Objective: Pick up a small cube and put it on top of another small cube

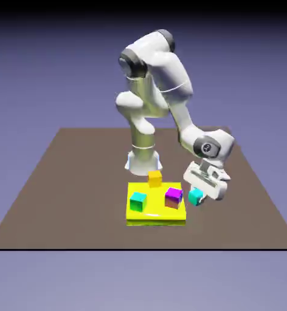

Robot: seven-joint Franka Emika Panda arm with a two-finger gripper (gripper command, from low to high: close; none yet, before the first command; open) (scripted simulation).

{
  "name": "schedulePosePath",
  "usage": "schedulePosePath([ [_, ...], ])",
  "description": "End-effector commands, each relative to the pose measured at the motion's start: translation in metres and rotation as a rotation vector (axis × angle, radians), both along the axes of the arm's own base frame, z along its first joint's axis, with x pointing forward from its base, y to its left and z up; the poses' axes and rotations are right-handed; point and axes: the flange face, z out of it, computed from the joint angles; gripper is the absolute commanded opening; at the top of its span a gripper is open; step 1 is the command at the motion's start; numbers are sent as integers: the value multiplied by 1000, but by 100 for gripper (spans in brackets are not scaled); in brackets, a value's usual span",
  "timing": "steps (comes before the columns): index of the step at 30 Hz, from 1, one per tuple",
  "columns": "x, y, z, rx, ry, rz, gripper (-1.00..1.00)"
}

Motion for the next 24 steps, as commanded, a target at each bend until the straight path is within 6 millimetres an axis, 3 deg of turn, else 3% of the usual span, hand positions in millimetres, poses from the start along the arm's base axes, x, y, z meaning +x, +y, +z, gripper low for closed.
schedulePosePath([
  [1,-3,2,8,-1,-2,2,-100],
  [2,-4,3,15,-4,-2,-7,-100],
  [3,8,-4,15,-11,6,-76,-100],
  [10,27,-36,41,-63,46,-48,-100],
  [21,53,-71,127,39,-22,28,-100],
  [24,55,-91,134,10,-12,97,-100],
])
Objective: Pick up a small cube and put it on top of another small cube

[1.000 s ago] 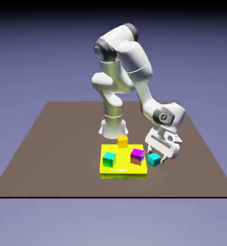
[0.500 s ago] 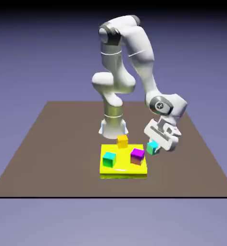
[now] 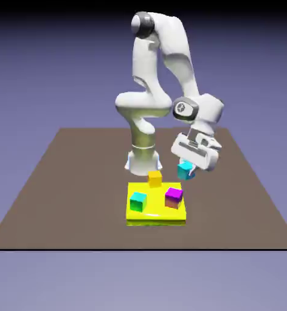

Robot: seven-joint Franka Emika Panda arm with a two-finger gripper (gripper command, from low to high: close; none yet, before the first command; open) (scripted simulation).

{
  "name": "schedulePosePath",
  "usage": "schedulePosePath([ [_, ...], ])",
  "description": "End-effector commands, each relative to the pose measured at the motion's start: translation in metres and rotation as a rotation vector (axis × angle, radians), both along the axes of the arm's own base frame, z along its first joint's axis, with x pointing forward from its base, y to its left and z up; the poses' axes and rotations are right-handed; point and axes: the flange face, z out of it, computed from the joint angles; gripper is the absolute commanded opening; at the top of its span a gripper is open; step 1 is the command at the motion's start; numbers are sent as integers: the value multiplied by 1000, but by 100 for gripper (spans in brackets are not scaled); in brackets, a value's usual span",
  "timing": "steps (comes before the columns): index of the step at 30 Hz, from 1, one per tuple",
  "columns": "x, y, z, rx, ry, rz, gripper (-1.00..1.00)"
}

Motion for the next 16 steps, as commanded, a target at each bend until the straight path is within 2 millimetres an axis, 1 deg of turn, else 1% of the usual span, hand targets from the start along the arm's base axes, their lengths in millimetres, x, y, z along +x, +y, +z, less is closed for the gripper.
schedulePosePath([
  [1,2,-5,-3,-14,8,1,-100],
  [2,2,-5,-3,-14,8,1,-100],
  [8,12,-15,-38,-26,6,-3,-100],
  [13,16,-23,-68,-14,8,1,-100],
  [14,16,-23,-68,-14,8,1,100],
  [15,16,-23,-68,-14,8,1,100],
  [16,16,-21,-61,-18,7,0,100],
])
